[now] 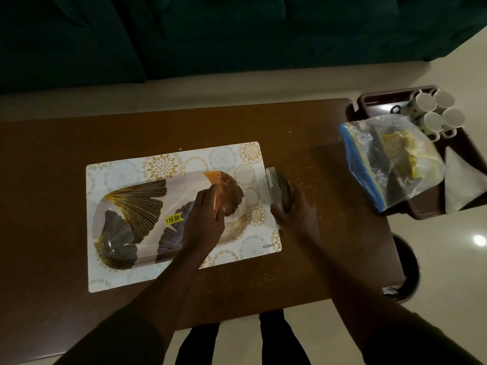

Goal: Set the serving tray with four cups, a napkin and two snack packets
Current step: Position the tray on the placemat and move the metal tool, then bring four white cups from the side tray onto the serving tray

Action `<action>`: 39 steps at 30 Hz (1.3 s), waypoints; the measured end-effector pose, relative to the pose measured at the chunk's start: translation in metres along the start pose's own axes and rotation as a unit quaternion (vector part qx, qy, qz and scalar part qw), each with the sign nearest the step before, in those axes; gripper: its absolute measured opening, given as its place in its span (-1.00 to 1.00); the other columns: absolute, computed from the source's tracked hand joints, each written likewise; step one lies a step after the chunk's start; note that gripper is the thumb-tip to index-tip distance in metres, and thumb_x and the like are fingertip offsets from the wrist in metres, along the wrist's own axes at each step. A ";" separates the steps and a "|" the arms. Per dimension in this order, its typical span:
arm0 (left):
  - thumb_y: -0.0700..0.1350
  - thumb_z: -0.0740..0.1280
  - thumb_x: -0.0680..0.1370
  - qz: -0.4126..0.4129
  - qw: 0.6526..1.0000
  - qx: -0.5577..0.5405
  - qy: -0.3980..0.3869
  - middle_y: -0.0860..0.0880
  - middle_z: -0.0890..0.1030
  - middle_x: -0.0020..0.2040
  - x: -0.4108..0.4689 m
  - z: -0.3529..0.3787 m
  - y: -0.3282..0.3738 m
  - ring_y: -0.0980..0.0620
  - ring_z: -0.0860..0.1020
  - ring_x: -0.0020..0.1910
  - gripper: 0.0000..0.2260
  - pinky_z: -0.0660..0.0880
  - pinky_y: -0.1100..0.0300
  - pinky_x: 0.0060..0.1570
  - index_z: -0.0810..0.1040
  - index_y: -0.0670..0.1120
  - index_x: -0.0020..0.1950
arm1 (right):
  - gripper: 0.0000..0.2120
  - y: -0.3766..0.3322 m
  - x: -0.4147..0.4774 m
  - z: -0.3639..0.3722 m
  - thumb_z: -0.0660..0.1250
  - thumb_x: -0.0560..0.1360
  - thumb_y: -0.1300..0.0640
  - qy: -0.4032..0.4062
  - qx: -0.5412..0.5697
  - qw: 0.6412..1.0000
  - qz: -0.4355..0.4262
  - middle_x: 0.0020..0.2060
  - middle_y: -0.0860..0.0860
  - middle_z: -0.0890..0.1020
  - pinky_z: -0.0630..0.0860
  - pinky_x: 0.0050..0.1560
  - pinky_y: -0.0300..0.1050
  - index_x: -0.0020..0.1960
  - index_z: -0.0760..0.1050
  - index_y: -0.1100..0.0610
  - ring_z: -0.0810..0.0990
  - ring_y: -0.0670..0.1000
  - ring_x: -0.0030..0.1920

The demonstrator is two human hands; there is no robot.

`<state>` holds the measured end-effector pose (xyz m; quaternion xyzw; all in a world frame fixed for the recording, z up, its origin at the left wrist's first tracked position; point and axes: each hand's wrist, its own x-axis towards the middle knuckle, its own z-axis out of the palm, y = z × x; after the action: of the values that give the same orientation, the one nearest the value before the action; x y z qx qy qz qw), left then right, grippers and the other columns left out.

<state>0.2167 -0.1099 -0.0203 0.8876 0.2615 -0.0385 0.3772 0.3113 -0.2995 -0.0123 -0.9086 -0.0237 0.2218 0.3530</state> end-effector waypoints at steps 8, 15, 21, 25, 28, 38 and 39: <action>-0.15 0.23 0.60 0.031 0.999 -0.018 0.040 -0.12 0.41 0.41 0.013 -0.003 0.028 -0.15 0.47 0.32 -0.54 0.49 -0.02 0.17 0.27 -0.07 0.50 | -0.39 -0.006 0.017 -0.044 0.15 0.54 -0.24 0.086 0.002 0.996 -0.024 0.37 0.10 0.46 0.46 0.12 -0.05 0.49 0.20 0.04 0.51 -0.05 0.16; -0.14 0.24 0.60 0.082 0.994 -0.021 0.076 -0.10 0.44 0.37 0.037 0.030 0.093 -0.13 0.51 0.26 -0.59 0.55 -0.07 0.09 0.32 -0.03 0.46 | -0.69 0.019 0.054 -0.102 0.28 0.54 0.06 0.155 -0.005 0.985 -0.075 0.13 -0.03 0.56 0.32 -0.10 -0.37 0.27 0.38 0.06 0.51 -0.10 0.05; -0.11 0.27 0.60 0.109 0.990 -0.011 0.093 -0.11 0.48 0.37 0.063 0.079 0.181 -0.12 0.49 0.31 -0.60 0.49 0.06 0.13 0.34 0.00 0.44 | -0.69 0.064 0.076 -0.186 0.31 0.50 0.16 0.174 -0.009 0.981 -0.083 0.18 0.03 0.59 0.45 0.02 -0.17 0.24 0.46 0.10 0.56 0.03 0.15; -0.14 0.28 0.58 0.150 0.985 -0.017 0.079 -0.10 0.48 0.35 0.075 0.115 0.233 -0.08 0.47 0.30 -0.57 0.50 0.02 0.16 0.34 0.01 0.44 | -0.80 0.091 0.090 -0.232 0.29 0.49 0.22 0.185 0.006 0.979 -0.086 0.07 0.04 0.62 0.50 -0.02 -0.14 0.10 0.55 0.13 0.57 0.01 0.05; -0.13 0.29 0.57 0.143 0.988 -0.009 0.049 -0.07 0.46 0.37 0.080 0.146 0.259 -0.05 0.48 0.27 -0.56 0.46 0.12 0.08 0.33 0.02 0.45 | -0.82 0.110 0.099 -0.258 0.29 0.48 0.23 0.192 0.006 0.978 -0.084 0.01 0.01 0.64 0.46 -0.07 -0.23 0.05 0.59 0.12 0.58 -0.03 0.02; -0.32 0.32 0.53 0.195 0.979 -0.052 -0.010 -0.15 0.47 0.33 0.088 0.202 0.326 -0.11 0.48 0.27 -0.56 0.47 0.12 0.14 0.39 -0.19 0.41 | -0.84 0.174 0.121 -0.319 0.30 0.46 0.22 0.231 0.003 0.972 -0.034 -0.03 -0.02 0.66 0.55 -0.09 -0.10 -0.01 0.60 0.06 0.61 -0.04 -0.08; -0.31 0.33 0.53 0.200 0.979 -0.048 -0.009 -0.16 0.47 0.31 0.090 0.204 0.329 -0.10 0.49 0.26 -0.55 0.43 0.18 0.12 0.39 -0.19 0.42 | -0.84 0.177 0.123 -0.322 0.31 0.45 0.22 0.231 0.001 0.972 -0.030 -0.04 -0.01 0.66 0.55 -0.10 -0.11 -0.02 0.60 0.06 0.60 -0.04 -0.09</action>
<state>0.4828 -0.4020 0.0244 0.9025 0.0768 0.0421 0.4217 0.5366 -0.6108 0.0347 -0.9338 0.0317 -0.0051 0.3565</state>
